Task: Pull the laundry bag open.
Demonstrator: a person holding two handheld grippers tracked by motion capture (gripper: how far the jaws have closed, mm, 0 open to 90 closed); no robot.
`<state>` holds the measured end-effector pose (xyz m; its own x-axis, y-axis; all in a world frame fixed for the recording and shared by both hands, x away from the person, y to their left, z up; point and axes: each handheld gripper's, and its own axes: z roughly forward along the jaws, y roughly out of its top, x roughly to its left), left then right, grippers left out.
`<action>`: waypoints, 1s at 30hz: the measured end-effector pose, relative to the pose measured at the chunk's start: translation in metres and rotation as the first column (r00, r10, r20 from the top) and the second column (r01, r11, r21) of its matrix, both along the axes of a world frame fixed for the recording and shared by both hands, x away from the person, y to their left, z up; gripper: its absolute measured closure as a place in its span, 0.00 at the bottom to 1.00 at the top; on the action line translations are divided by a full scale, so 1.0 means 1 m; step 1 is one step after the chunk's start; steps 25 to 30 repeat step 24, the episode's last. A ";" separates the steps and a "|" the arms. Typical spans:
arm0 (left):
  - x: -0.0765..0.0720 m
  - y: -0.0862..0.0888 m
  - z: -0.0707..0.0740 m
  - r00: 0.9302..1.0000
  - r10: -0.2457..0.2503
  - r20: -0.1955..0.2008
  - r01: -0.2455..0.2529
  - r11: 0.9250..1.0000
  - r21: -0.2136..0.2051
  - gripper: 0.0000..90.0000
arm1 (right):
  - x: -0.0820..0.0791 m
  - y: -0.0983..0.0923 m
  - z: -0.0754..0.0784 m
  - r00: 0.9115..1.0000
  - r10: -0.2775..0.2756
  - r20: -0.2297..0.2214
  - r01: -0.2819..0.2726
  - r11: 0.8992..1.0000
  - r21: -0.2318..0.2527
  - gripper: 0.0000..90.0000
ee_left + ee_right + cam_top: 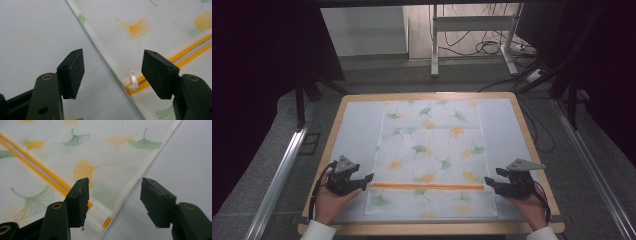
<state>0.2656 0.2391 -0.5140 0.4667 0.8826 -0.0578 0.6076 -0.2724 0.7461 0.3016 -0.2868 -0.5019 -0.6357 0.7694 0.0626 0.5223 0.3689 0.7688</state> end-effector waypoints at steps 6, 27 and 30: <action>0.006 0.015 -0.007 1.000 0.014 -0.019 -0.014 1.000 -0.006 0.35 | 0.017 -0.014 -0.005 0.999 -0.039 -0.006 0.039 0.999 0.003 0.41; 0.007 0.011 -0.012 1.000 0.008 -0.027 -0.007 1.000 0.023 0.33 | 0.010 -0.022 -0.006 0.998 -0.063 0.002 0.063 0.998 0.008 0.37; 0.007 0.011 -0.012 1.000 0.008 -0.027 -0.007 1.000 0.023 0.33 | 0.010 -0.022 -0.006 0.998 -0.063 0.002 0.063 0.998 0.008 0.37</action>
